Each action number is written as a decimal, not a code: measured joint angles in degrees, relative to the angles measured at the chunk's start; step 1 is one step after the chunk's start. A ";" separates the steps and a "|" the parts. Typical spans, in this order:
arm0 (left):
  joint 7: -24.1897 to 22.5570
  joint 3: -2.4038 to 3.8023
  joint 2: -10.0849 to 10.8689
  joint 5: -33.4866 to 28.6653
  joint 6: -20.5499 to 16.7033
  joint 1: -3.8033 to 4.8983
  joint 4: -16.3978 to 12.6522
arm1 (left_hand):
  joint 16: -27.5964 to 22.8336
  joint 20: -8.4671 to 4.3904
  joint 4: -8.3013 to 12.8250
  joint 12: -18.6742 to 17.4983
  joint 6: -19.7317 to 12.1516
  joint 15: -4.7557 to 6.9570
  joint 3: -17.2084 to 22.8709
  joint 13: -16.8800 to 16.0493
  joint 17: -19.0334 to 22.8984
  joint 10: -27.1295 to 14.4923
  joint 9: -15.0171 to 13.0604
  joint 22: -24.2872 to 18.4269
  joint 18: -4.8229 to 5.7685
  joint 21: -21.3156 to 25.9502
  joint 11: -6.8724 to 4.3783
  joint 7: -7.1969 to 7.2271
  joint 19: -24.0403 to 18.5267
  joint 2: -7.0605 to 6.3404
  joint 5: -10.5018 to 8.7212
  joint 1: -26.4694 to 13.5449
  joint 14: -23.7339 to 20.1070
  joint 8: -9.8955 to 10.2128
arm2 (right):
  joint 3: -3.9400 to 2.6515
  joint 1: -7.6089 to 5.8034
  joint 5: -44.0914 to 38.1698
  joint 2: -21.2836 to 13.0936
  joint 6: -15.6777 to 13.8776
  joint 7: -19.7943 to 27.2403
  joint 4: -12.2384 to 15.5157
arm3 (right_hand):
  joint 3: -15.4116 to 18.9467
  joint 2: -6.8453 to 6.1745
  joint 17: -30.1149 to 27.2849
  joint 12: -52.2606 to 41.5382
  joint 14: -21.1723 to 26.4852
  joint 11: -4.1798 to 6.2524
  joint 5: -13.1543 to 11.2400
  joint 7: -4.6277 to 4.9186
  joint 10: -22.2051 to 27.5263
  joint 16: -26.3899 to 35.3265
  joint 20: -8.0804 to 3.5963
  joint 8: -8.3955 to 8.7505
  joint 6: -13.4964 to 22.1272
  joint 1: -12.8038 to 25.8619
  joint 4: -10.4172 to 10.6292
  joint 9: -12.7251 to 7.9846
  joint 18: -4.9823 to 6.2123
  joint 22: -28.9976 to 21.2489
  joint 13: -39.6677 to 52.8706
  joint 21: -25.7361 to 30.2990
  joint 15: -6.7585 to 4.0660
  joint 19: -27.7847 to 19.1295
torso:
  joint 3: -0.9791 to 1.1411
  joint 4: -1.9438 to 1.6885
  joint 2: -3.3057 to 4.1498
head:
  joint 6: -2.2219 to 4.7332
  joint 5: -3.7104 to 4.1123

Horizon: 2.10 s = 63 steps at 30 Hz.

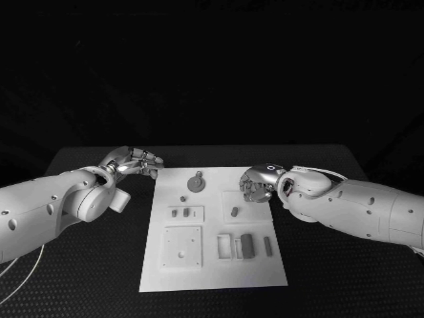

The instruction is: Assemble the parts on the task board

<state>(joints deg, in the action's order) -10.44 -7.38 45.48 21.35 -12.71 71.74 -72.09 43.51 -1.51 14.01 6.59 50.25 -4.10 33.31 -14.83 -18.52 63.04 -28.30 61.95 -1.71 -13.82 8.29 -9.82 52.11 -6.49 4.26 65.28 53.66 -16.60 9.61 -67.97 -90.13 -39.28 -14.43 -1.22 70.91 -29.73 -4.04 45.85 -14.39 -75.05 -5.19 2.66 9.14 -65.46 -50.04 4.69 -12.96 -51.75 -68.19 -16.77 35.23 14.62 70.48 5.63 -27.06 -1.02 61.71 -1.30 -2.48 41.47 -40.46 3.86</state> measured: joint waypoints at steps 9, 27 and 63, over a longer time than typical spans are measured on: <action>-0.05 0.00 -0.01 -0.07 -0.04 0.00 0.04 | 0.00 0.00 0.00 0.00 0.00 0.00 0.00 0.00 -0.12 0.00 0.00 0.01 0.01 0.07 0.00 0.00 0.00 0.00 0.00 0.00 0.00 0.00 | -0.16 0.55 -1.20 0.94 -0.37 -0.28 -1.01 | -4.35 -0.25 0.20 0.60 0.66 -0.02 0.00 -0.83 -0.81 -0.75 0.00 -1.13 -2.49 0.24 0.21 -0.13 -0.03 0.87 -0.13 0.00 -0.18 0.00 | 0.01 0.07 -0.05 | -0.21 -0.06; -0.04 0.00 -0.01 -0.13 -0.11 0.00 0.13 | -0.22 -0.21 -0.16 0.00 0.00 0.01 -0.15 0.05 -0.27 0.00 -0.01 -0.04 0.08 0.07 -0.01 0.00 0.21 0.00 0.00 0.00 0.41 0.00 | -0.07 1.30 -5.89 1.32 -2.54 -1.95 -1.00 | -5.94 -0.41 0.78 0.20 1.45 1.41 0.00 -2.19 -4.07 -2.56 -0.31 -2.54 -5.87 -0.38 0.01 -0.14 0.02 2.48 1.02 -0.89 -1.24 0.31 | -0.01 0.13 -0.09 | -0.63 0.08; -0.02 0.00 0.06 -0.15 -0.64 0.00 0.27 | -0.44 -0.09 -0.29 -0.21 0.00 0.21 -0.28 0.09 -0.64 0.01 -0.01 -0.08 0.42 0.07 -0.01 0.00 0.50 0.00 0.00 0.00 0.60 0.00 | 0.90 1.93 -11.38 0.80 -6.38 -5.40 0.68 | -5.94 -1.55 2.28 -0.84 0.12 2.76 0.00 -3.41 -6.84 -6.95 -2.04 -3.79 -8.68 -1.50 0.01 0.10 -0.05 4.46 2.08 -3.32 -2.96 3.27 | 0.01 0.09 -0.05 | -1.08 0.49</action>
<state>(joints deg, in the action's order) -10.46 -7.38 45.53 21.20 -13.35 71.74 -71.83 43.07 -1.60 13.72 6.38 50.25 -3.89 33.03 -14.74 -19.15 63.05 -28.32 61.87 -1.30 -13.75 8.28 -9.82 52.61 -6.49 4.26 65.29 54.26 -16.59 10.50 -66.05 -101.51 -38.48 -20.82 -6.62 71.59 -35.67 -5.59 48.13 -15.23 -74.92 -2.43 2.66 5.73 -72.30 -56.98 2.65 -16.75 -60.43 -69.69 -16.76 35.33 14.57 74.95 7.71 -30.38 -3.99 64.99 -1.29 -2.40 41.42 -41.53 4.35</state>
